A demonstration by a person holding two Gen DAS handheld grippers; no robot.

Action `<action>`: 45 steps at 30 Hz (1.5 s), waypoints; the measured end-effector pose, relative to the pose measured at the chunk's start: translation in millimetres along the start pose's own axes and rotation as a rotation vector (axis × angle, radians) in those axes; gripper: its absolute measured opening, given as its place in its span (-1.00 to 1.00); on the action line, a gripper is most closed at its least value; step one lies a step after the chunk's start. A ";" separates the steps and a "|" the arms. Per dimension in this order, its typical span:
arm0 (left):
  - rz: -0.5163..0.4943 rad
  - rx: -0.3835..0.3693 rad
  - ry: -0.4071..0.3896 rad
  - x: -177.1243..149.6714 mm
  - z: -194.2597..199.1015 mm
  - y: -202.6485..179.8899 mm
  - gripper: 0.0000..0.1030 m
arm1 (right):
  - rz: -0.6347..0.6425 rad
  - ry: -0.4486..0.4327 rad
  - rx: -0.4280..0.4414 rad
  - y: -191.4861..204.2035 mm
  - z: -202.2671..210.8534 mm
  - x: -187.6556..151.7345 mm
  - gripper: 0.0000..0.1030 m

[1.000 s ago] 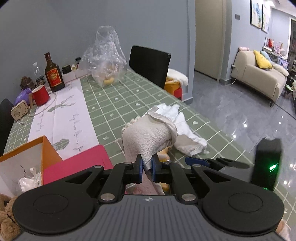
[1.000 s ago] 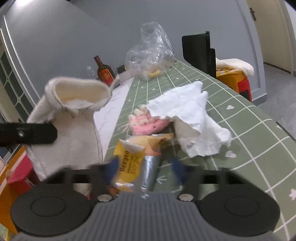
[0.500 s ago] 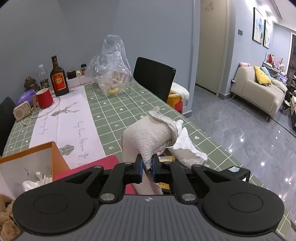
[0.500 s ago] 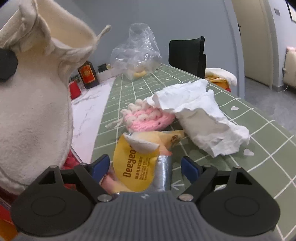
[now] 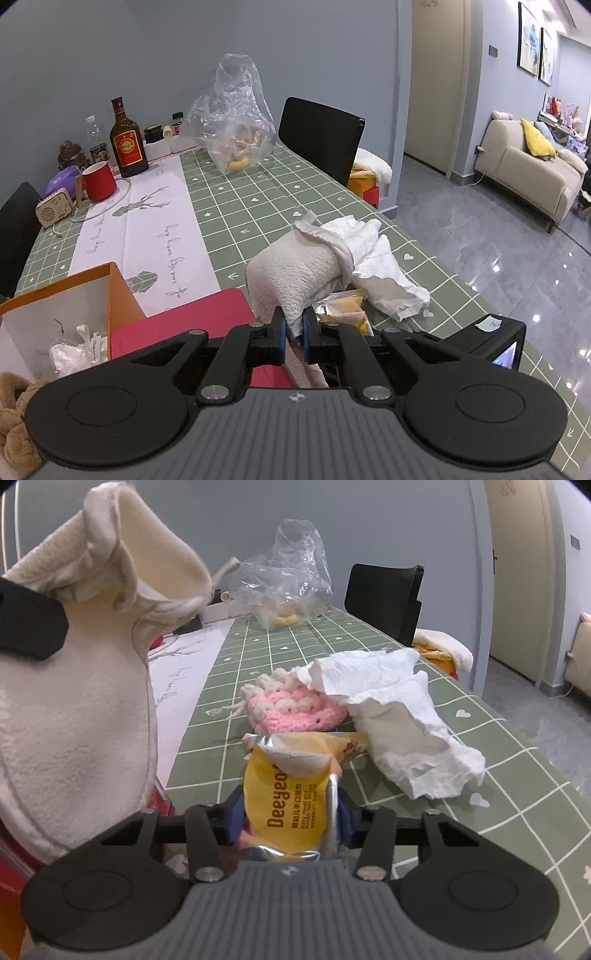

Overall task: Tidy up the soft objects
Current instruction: 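Carry the sock with left tool while right tool carries the packet to the orange box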

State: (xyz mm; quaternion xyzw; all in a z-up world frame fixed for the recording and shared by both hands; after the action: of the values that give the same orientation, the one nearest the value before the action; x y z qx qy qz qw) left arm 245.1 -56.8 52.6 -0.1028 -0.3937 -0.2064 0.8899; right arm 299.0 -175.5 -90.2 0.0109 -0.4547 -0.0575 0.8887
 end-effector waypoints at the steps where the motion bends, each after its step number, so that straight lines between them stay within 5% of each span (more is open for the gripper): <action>1: 0.002 0.002 0.001 0.0 1.2 -0.2 -0.83 | -0.001 -0.001 0.001 -0.2 1.5 -0.5 -0.11; 12: 0.003 -0.008 -0.056 10.6 24.9 -12.2 -0.84 | -0.097 -0.023 0.091 -9.2 29.7 1.7 -0.17; 16: -0.001 -0.002 -0.130 14.3 56.6 -8.6 -0.84 | -0.152 -0.120 0.253 -10.2 65.3 10.9 -0.17; 24: 0.011 0.004 -0.288 3.0 118.9 16.1 -0.84 | -0.191 -0.262 0.351 -15.4 131.1 37.8 -0.17; 33: 0.096 0.014 -0.441 -7.5 146.2 69.5 -0.84 | -0.119 -0.347 0.460 37.1 187.4 89.4 -0.16; 37: 0.110 0.093 -0.456 -11.7 149.9 97.1 -0.84 | -0.059 -0.338 0.512 66.3 201.0 110.0 -0.16; 42: 0.086 0.190 -0.457 -11.2 149.7 125.9 -0.84 | 0.037 -0.381 0.435 98.2 208.7 123.5 -0.16; 45: 0.072 0.230 -0.442 -10.0 144.2 140.9 -0.84 | 0.028 -0.334 0.439 112.1 198.5 128.2 -0.16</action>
State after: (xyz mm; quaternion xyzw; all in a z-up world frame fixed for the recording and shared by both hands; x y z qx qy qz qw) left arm 207.4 121.8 138.8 -0.0574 -0.5956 -0.1008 0.7948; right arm 223.0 -71.9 137.6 0.1871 -0.5965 0.0539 0.7786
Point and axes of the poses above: each gripper's, at about its wrist camera, not at the fingertips, and z roughly against the way its jaws point, y to its left, x to its top, the point moved 5 cm from there along -z, roughly the way its jaws point, and after that the axes turned 7 degrees about -x, right-handed, at the moved point
